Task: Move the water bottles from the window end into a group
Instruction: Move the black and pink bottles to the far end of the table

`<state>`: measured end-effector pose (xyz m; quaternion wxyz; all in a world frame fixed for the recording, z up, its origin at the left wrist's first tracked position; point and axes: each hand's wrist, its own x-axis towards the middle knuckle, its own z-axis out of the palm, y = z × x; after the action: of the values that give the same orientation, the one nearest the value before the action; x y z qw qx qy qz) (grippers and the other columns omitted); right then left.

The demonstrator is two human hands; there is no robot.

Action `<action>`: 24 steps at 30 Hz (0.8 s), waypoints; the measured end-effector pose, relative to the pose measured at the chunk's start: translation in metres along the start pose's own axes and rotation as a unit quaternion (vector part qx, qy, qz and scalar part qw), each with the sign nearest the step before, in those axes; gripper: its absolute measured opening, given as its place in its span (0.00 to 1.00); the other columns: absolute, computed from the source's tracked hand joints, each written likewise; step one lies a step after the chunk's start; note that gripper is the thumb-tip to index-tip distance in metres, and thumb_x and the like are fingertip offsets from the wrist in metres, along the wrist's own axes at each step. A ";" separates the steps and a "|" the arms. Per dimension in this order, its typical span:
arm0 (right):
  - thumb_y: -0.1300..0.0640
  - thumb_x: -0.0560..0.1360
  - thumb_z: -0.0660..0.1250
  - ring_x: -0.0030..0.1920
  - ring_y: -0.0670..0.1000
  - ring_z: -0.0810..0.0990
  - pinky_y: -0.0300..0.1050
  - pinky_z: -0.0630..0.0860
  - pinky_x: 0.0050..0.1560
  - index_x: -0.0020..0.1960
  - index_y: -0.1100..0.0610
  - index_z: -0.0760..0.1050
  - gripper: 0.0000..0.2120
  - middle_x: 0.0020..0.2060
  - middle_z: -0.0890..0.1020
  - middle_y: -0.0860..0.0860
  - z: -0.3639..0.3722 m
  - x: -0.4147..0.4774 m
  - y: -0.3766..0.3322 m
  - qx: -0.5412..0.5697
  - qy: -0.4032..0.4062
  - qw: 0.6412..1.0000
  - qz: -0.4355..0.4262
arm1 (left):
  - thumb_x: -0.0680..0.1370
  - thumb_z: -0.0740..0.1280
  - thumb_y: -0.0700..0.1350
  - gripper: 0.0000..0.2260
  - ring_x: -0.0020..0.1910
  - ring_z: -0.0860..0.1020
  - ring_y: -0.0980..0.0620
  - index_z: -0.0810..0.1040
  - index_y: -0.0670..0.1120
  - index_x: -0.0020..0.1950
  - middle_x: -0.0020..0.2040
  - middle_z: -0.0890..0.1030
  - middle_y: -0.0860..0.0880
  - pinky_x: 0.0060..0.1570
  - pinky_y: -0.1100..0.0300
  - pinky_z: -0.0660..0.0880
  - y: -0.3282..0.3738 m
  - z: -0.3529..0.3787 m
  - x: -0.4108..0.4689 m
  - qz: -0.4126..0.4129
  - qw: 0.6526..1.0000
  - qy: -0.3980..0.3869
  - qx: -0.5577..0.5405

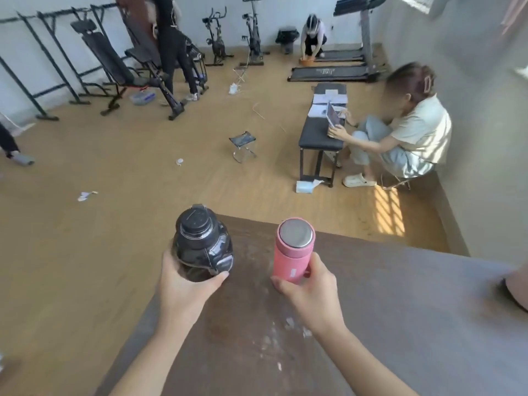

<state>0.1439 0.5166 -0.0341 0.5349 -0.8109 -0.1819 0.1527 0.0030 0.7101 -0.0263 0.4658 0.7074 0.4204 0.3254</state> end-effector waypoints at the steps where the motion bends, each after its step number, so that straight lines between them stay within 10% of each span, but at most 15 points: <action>1: 0.50 0.64 0.80 0.44 0.42 0.82 0.44 0.81 0.45 0.48 0.46 0.75 0.18 0.43 0.84 0.43 0.010 0.015 -0.004 -0.001 0.003 1.000 -0.003 | 0.58 0.88 0.40 0.48 0.65 0.81 0.57 0.71 0.53 0.74 0.67 0.82 0.55 0.69 0.49 0.76 -0.001 0.004 0.018 0.001 1.000 0.001 -0.005; 24: 0.48 0.67 0.81 0.50 0.53 0.79 0.50 0.78 0.49 0.54 0.54 0.72 0.23 0.49 0.79 0.48 0.083 0.097 -0.006 -0.078 0.037 0.996 0.030 | 0.62 0.87 0.42 0.49 0.65 0.81 0.59 0.67 0.56 0.78 0.68 0.81 0.57 0.70 0.51 0.76 -0.042 0.039 0.125 -0.026 0.996 -0.083 -0.017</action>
<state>0.1928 0.6305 -0.0655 0.4714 -0.8605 -0.1490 0.1234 0.0781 0.8162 -0.0709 0.5191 0.7129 0.3932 0.2603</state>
